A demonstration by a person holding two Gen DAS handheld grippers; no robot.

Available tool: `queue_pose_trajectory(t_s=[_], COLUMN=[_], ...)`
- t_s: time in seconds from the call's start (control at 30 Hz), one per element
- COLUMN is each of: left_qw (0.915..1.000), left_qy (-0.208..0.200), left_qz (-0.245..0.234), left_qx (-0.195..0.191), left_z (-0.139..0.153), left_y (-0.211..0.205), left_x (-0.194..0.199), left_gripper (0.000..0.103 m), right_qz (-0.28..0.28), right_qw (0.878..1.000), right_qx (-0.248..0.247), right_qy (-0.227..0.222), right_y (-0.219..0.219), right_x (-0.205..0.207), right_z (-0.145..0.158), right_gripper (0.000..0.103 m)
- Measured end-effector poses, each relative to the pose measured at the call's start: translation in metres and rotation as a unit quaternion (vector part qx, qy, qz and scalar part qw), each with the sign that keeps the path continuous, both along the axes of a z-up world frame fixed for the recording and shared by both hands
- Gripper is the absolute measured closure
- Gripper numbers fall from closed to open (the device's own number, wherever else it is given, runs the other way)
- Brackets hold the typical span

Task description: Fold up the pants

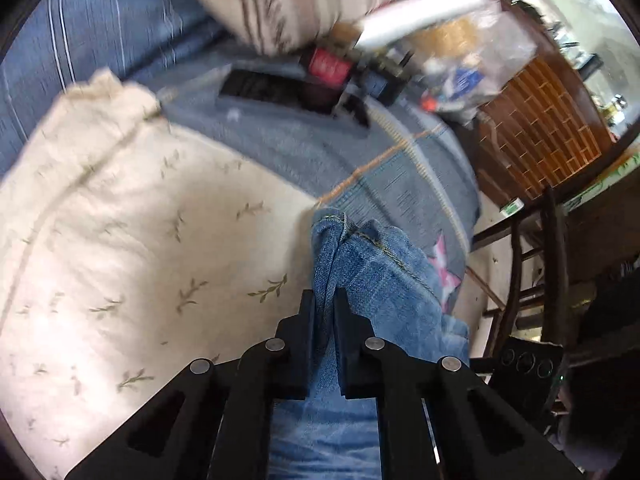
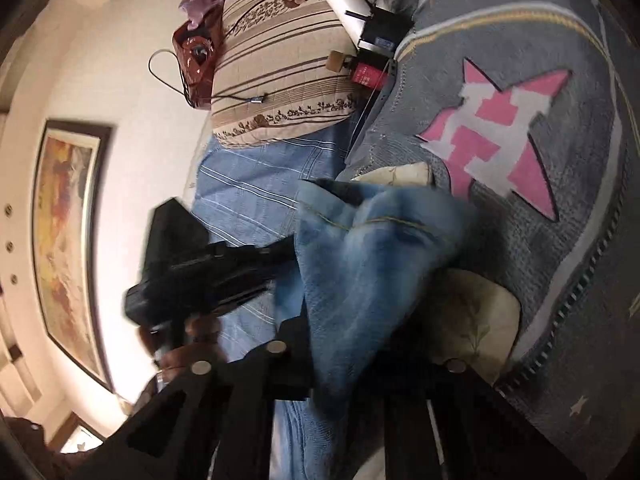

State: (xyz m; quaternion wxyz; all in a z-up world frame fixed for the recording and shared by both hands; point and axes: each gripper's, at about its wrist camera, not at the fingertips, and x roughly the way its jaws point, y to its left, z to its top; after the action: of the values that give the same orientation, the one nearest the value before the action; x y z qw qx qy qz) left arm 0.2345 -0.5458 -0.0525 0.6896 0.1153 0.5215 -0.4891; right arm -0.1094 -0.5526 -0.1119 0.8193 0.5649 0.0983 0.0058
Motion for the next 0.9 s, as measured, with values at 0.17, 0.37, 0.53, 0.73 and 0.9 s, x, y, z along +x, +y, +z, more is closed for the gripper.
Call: queue_pose_trajectory(t_s=[0.17, 0.37, 0.53, 0.73, 0.9], left_qw=[0.9981, 0.9970, 0.9943, 0.9668, 0.9231], left_qy=[-0.054, -0.055, -0.035, 0.090, 0.172], left_qz=[-0.001, 0.036, 0.099, 0.236, 0.344], left_qx=[-0.029, -0.041, -0.018, 0.038, 0.006], left_z=[0.036, 0.065, 0.064, 0.011, -0.012], left_y=[0.027, 0.096, 0.178, 0.276, 0.370], left_x=[-0.028, -0.044, -0.055, -0.044, -0.046], left_gripper=[0.096, 0.095, 0.092, 0.090, 0.090], right_qz=[0.001, 0.030, 0.086, 0.179, 0.233], right_qw=[0.995, 0.972, 0.937, 0.876, 0.803], right_qx=[-0.096, -0.228, -0.331, -0.423, -0.524], right_qy=[0.014, 0.046, 0.077, 0.148, 0.164], right_y=[0.020, 0.075, 0.147, 0.248, 0.325], right_x=[-0.005, -0.003, 0.009, 0.038, 0.034], right_z=[0.050, 0.105, 0.123, 0.101, 0.092], right_gripper=[0.094, 0.094, 0.089, 0.050, 0.037])
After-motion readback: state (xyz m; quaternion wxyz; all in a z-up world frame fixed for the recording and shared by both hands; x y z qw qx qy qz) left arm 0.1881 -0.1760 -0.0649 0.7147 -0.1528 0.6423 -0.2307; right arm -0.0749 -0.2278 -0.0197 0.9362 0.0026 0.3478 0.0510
